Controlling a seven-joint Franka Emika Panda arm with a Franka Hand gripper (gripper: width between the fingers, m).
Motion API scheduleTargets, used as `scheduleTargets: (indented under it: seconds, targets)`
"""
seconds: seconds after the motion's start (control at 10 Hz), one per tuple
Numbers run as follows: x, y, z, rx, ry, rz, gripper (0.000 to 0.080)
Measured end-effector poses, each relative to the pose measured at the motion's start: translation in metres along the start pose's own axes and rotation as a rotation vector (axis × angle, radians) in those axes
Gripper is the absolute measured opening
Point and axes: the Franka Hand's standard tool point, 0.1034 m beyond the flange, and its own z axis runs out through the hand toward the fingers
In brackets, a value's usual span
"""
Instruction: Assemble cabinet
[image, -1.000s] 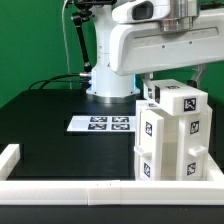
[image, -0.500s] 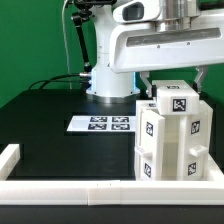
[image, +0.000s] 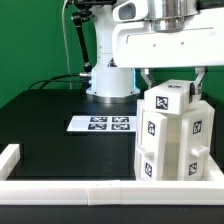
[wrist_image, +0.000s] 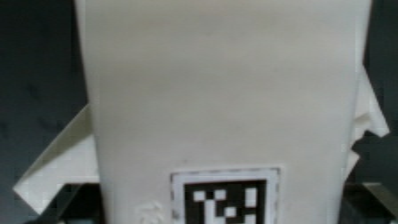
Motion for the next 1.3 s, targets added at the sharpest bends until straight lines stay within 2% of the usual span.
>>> scheduleTargets:
  seconds: [0.6, 0.7, 1.3]
  targets:
    - [0.0012, 0.0014, 0.0008, 0.017, 0.0, 0.381, 0.0557]
    - [0.0008, 0.0024, 0.001, 0.031, 0.002, 0.489, 0.0557]
    - [0.0022, 0.001, 0.0012, 0.071, -0.028, 0.956, 0.0557]
